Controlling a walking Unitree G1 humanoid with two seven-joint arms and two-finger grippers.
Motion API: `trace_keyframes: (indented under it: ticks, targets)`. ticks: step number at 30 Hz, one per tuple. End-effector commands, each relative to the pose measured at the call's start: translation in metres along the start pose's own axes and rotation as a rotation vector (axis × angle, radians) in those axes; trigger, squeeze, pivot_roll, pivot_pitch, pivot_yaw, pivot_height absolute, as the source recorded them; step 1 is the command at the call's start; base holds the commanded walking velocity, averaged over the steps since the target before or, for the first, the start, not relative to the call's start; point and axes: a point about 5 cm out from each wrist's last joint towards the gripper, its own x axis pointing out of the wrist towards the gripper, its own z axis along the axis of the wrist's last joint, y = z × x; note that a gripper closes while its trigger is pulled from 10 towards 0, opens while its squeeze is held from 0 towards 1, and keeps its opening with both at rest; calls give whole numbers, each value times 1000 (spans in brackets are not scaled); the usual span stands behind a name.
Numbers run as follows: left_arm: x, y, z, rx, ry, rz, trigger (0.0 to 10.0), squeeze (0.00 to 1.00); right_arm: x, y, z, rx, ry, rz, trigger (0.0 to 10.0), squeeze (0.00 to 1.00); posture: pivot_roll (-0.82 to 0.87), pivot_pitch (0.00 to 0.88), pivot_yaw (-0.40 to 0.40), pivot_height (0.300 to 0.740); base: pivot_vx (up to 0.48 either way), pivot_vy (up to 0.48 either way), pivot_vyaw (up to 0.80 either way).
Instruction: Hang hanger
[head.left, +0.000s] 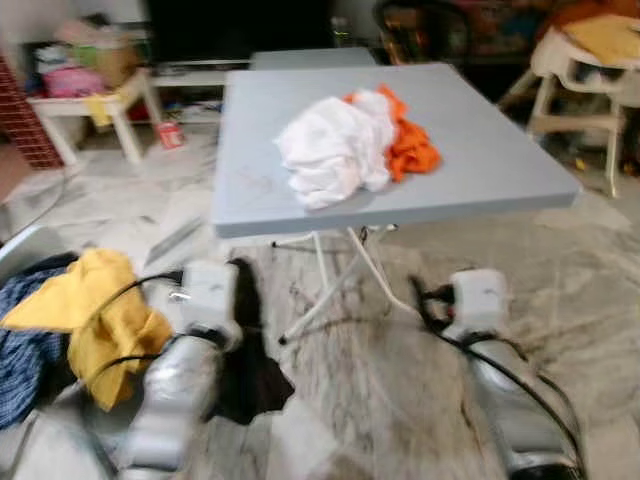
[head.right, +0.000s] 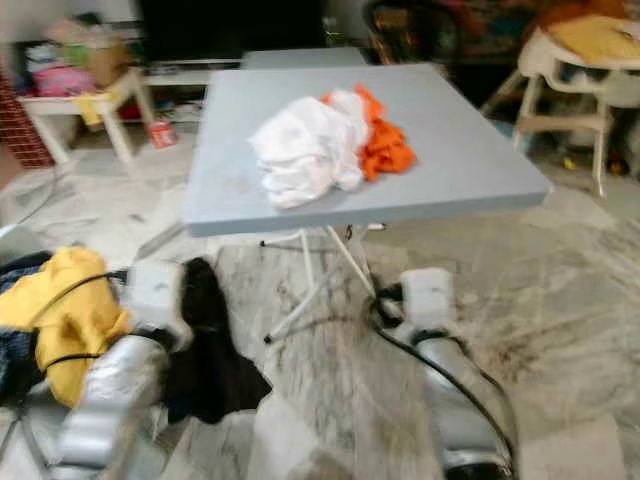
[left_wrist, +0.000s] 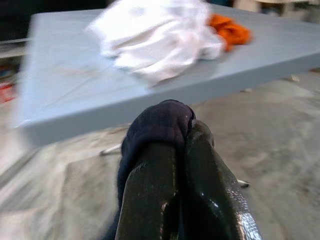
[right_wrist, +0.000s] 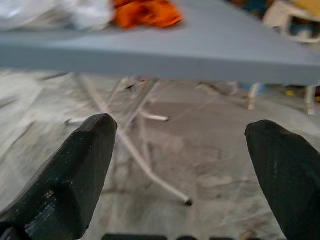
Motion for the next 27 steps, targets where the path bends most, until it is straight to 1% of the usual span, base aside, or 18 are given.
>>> trace_keyframes:
  ticks: [1,5,9,14,17,22,24,27]
  targets:
    - [-3,11,7,25,-26,34,10000,0,3,12,8,14,-29,35,10000,0,-3,0,31,740,424,0,-800]
    - [-2,11,6,26,-24,29,10000,0,3,13,7,15,-29,36,10000,0,-3,0,31,740,412,0,-800]
    - [-2,10,5,28,-20,22,10000,0,3,13,8,15,-30,36,10000,0,-5,0,32,740,390,0,-352]
    - [1,8,2,6,6,56,10000,0,4,15,7,13,-28,41,10000,0,-2,0,27,740,0,0,0]
    - [1,7,1,-32,10,66,10000,0,5,15,8,12,-27,43,10000,0,-2,0,26,740,0,0,0]
    - [1,9,-1,-49,29,95,10000,0,6,16,8,10,-25,49,10000,0,3,0,16,740,0,0,0]
    - [1,9,-1,-44,29,95,10000,0,6,16,8,10,-24,49,10000,0,3,0,15,740,0,0,0]
    - [0,8,2,-45,-2,53,10000,0,7,16,9,10,-24,51,10000,0,2,0,15,740,0,0,0]
